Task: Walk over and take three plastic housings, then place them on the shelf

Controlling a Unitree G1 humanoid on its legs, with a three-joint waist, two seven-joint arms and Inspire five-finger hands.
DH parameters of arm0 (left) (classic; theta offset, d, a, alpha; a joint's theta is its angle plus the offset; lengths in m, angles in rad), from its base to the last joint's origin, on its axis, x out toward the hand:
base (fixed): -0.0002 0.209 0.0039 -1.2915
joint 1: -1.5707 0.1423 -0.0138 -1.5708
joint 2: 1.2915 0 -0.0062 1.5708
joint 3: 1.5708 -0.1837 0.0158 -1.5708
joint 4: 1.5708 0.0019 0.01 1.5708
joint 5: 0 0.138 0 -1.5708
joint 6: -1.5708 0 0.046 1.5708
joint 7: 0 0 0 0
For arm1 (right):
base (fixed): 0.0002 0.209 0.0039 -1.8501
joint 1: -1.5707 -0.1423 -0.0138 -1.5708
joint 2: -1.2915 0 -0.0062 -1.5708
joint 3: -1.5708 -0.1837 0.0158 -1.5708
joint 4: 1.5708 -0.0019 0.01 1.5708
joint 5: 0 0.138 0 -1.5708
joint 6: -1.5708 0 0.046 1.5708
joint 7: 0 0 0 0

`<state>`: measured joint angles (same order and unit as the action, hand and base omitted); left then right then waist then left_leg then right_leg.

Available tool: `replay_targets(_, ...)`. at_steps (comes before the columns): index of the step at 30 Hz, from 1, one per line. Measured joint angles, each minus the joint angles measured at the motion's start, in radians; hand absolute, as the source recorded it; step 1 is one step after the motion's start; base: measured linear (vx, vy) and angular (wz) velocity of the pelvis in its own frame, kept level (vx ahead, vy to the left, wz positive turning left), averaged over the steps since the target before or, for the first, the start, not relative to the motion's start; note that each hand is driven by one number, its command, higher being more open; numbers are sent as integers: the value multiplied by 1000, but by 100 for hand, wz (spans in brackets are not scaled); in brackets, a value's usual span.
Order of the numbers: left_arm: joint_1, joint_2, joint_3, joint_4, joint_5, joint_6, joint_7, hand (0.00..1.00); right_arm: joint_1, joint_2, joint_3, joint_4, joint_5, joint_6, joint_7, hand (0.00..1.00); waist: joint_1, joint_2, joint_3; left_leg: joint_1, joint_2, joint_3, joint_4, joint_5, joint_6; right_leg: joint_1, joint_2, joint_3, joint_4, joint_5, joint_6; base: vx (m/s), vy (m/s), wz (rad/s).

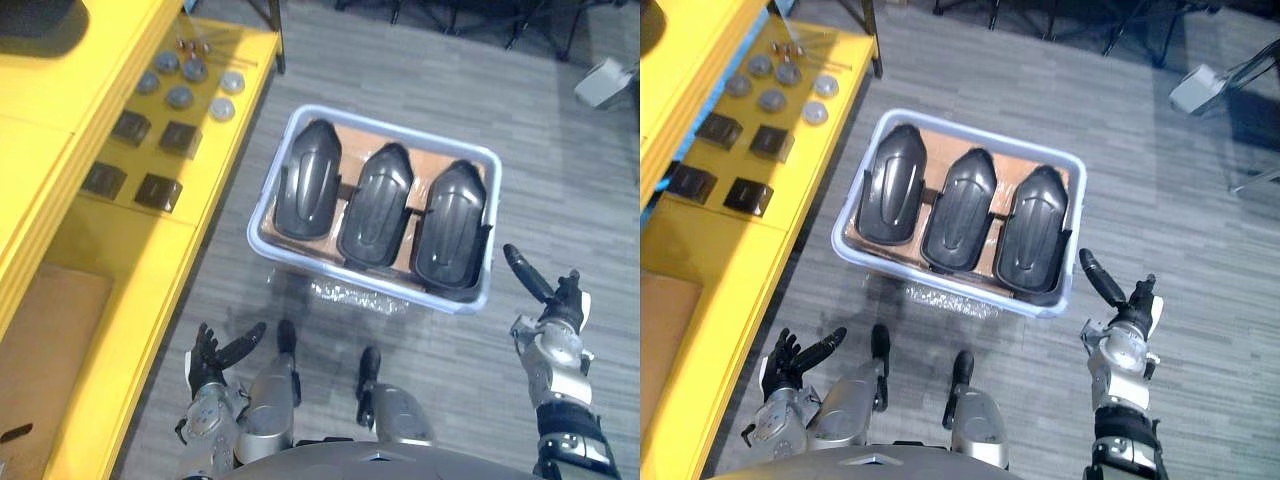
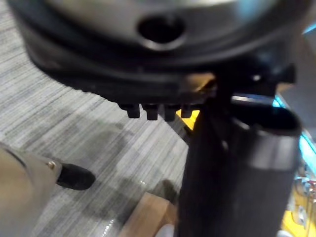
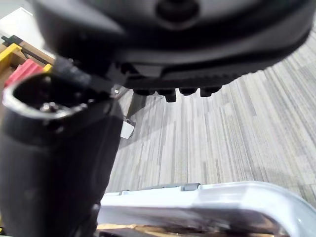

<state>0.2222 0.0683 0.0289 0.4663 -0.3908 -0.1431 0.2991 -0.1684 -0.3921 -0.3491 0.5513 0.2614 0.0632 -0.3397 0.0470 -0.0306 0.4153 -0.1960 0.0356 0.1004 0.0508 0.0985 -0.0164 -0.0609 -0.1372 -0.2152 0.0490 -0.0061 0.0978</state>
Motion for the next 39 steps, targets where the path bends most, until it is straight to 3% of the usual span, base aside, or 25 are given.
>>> replay_targets(6, -30, 32, -58, 38, -11, -35, 2, 100, -140, -133, 9, 136, 30, 16, 4, 0, 5, 43, 45, -54, -26, -55, 34, 4, 5, -36, -13, -2, 2, 10, 5, -38, 40, 10)
replay_targets(12, -37, 31, -98, 72, -37, -53, 0, 100, -236, -207, 89, 199, 20, 30, 27, 0, 7, 67, 75, -82, -41, -78, 32, 14, 11, -66, -23, -4, 4, 10, 0, -73, 37, 5)
replay_targets(18, -43, 36, -112, 73, -44, -71, -3, 100, -322, -278, 170, 226, -14, 48, 55, 0, 9, 76, 83, -96, -49, -82, 16, 27, 28, -92, -36, -3, 21, 17, 11, -7, 4, 1)
replay_targets(27, -58, 48, -156, 73, -45, -88, -11, 100, -439, -338, 284, 242, -76, 103, 99, 0, 23, 81, 85, -98, -51, -98, 16, 28, 28, -96, -37, -21, 37, 9, 3, -1, -5, 3)
replay_targets(33, -59, 46, -182, 72, -49, -97, -11, 100, -493, -398, 343, 283, -140, 155, 138, 0, 35, 111, 98, -105, -56, -109, 17, 33, 28, -100, -42, -32, 44, 8, 3, -7, -2, 6)
replay_targets(39, -60, 46, -189, 73, -49, -97, -8, 100, -519, -431, 380, 307, -180, 205, 190, 0, 36, 118, 100, -112, -59, -111, 18, 35, 29, -115, -47, -33, 65, 1, 4, 0, 0, 0)
